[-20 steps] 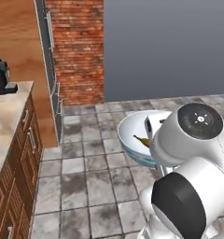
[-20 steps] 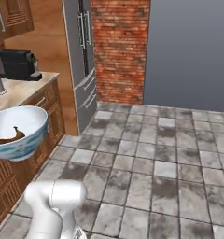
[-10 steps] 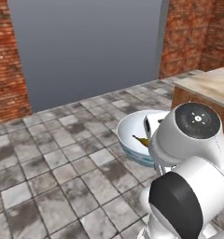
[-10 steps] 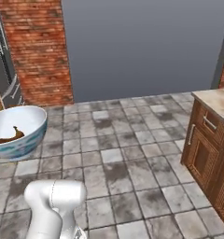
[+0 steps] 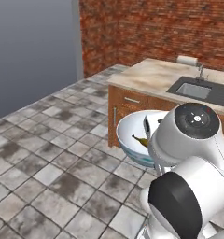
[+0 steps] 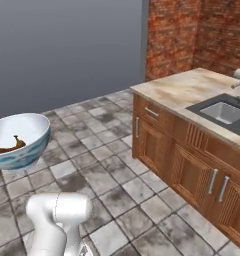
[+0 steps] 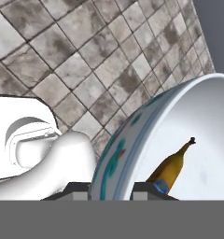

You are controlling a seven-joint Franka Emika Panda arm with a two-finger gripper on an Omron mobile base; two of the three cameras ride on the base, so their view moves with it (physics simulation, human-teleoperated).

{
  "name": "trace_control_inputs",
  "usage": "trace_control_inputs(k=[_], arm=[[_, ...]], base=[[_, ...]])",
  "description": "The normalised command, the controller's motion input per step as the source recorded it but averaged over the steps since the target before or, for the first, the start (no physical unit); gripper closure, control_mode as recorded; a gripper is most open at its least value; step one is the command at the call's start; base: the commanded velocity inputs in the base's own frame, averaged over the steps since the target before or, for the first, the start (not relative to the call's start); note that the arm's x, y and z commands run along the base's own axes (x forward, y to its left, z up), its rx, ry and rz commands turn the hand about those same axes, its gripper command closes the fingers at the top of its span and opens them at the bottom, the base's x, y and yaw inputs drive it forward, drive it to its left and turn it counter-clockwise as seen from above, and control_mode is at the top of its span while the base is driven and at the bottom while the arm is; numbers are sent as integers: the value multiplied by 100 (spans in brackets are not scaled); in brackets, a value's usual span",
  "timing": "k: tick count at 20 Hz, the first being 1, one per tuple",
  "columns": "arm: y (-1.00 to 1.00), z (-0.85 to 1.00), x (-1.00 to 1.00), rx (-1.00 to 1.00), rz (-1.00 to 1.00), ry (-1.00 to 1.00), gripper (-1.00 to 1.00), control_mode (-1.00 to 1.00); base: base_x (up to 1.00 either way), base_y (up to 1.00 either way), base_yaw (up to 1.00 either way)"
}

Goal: Pick the banana from the cabinet and place it in the bowl. Then pick the bowl and place it in the sink. Then turn on the sink facuet.

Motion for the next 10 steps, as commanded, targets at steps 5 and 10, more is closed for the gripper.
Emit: trace_control_inputs(k=[5, 10], arm=[[0, 0, 0, 0, 0, 0, 100, 100], [0, 0, 0, 0, 0, 0, 100, 100]], base=[[18, -30, -63], [25, -36, -61]])
